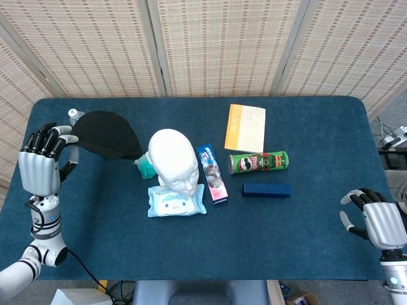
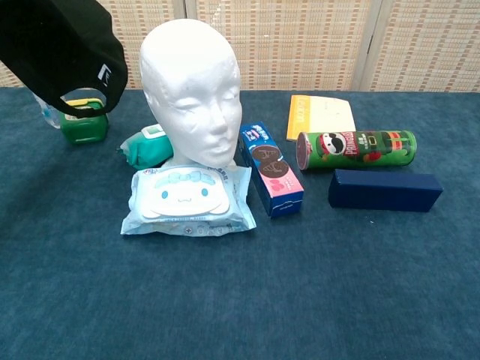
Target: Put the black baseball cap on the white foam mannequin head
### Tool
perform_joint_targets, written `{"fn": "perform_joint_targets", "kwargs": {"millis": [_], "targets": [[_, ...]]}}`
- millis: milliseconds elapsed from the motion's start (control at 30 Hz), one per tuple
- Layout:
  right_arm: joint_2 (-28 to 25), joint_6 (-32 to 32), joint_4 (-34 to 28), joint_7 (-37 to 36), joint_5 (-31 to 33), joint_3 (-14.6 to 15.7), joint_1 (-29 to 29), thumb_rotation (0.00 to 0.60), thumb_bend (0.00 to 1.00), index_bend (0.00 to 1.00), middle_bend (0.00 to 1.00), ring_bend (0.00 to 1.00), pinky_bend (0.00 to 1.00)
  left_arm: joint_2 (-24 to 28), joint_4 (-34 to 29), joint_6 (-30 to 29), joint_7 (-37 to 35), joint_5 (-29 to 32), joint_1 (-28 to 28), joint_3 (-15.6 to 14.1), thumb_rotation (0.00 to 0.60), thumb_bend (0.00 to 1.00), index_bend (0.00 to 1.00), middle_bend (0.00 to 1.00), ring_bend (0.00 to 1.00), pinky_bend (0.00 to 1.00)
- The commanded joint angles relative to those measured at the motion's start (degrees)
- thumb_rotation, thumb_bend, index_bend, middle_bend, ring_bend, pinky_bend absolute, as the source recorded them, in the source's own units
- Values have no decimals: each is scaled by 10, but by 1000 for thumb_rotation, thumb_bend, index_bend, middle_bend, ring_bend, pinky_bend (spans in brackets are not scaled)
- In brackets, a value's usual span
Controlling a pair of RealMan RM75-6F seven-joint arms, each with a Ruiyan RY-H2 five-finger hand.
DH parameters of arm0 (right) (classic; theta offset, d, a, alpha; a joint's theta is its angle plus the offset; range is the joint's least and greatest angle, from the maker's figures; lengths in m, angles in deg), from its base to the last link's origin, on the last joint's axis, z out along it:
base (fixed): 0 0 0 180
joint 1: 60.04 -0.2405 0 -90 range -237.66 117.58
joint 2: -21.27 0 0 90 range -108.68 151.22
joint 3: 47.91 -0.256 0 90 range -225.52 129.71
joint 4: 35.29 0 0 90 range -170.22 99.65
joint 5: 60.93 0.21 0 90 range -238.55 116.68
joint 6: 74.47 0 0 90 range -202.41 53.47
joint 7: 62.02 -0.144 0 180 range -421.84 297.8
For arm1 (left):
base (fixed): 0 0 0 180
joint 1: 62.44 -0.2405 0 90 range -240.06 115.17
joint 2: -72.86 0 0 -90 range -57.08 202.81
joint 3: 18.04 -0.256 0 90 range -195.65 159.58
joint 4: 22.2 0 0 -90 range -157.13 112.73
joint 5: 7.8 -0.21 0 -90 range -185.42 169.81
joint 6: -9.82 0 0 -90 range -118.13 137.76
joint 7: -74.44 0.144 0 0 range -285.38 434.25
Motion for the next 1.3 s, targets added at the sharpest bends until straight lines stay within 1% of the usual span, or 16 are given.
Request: {"fn": "perform_joint_targets", "kwargs": {"millis": [33,367,600,967,1300], "targets": [[0,-1,0,-1,-2,1,1,600,368,455,404,284,332,3,-9,3,10,-2,10,5,600,359,830,425,291,427],[-2,-1,1,-8,-4,2,1,600,368,456,404,284,332,-4,-36,26,48,-9,44,11,600,359,830,425,291,427],[-5,-4,2,-15,-8,3,1,600,369,456,404,284,332,-22,-34,49,70,-7,77,19,600,359,830,425,291,427],[-10,-3,5,-31,-10,4,1,600,369,455,404,284,332,-52,4,85,75,16,112,32,600,360,831,425,291,427],[-11,-3,6,-36,-12,5,1,600,369,455,404,284,332,-68,33,108,77,37,143,47,600,360,831,425,291,427]]}}
